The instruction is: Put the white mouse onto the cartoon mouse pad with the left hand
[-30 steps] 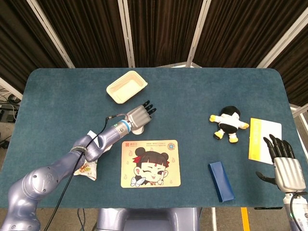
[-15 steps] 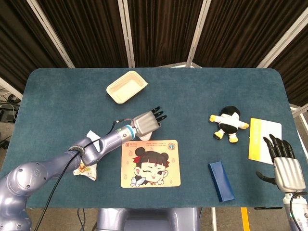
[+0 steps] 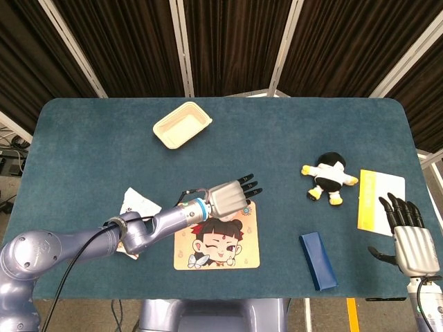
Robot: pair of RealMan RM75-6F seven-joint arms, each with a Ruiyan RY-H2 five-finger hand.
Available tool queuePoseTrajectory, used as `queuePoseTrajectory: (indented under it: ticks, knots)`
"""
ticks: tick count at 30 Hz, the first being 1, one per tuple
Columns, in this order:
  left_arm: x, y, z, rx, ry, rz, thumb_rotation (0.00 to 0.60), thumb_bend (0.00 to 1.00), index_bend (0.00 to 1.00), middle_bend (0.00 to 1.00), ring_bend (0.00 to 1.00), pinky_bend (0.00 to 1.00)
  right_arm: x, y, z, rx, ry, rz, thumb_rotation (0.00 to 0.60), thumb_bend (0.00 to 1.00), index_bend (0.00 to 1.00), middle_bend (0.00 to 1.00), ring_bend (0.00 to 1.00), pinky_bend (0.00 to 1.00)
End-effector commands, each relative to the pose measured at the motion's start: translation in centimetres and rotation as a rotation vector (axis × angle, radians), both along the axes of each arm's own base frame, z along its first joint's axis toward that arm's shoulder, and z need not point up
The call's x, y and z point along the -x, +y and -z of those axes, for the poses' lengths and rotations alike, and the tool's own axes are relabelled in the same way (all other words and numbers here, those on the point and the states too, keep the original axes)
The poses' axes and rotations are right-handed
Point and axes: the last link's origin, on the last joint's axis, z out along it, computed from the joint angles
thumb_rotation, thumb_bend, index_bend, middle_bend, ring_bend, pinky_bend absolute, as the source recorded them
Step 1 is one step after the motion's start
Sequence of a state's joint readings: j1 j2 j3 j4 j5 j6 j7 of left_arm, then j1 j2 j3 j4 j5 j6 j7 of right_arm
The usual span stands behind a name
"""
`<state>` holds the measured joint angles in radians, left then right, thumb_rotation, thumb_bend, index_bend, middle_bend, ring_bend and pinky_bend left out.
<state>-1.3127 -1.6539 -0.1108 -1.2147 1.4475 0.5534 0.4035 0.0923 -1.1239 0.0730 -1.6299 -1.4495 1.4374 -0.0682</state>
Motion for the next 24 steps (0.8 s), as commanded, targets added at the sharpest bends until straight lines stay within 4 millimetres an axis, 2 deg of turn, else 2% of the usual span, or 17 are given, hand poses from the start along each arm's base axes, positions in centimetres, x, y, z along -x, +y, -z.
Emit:
queuePoseTrajectory:
  ticks: [1, 8, 13, 24]
  knots:
    - [-0.2, -0.7, 0.3, 0.022, -0.011, -0.009, 0.6, 0.13, 0.56, 0.0, 0.0, 0.0, 0.0, 0.0, 0.0, 0.0, 0.0, 0.0, 0.6, 0.1, 0.03, 0.0, 0.0, 0.0]
    - [0.2, -2.0, 1.2, 0.076, -0.002, -0.038, 0.6, 0.13, 0.56, 0.0, 0.0, 0.0, 0.0, 0.0, 0.0, 0.0, 0.0, 0.0, 0.6, 0.1, 0.03, 0.0, 0.0, 0.0]
    - [1.4, -2.8, 1.8, 0.099, 0.02, -0.071, 0.6, 0.13, 0.56, 0.0, 0.0, 0.0, 0.0, 0.0, 0.0, -0.001, -0.002, 0.001, 0.6, 0.1, 0.03, 0.0, 0.0, 0.0]
    - [3.4, -3.3, 1.7, 0.097, 0.044, -0.109, 0.6, 0.13, 0.56, 0.0, 0.0, 0.0, 0.0, 0.0, 0.0, 0.0, 0.0, 0.0, 0.6, 0.1, 0.03, 0.0, 0.0, 0.0]
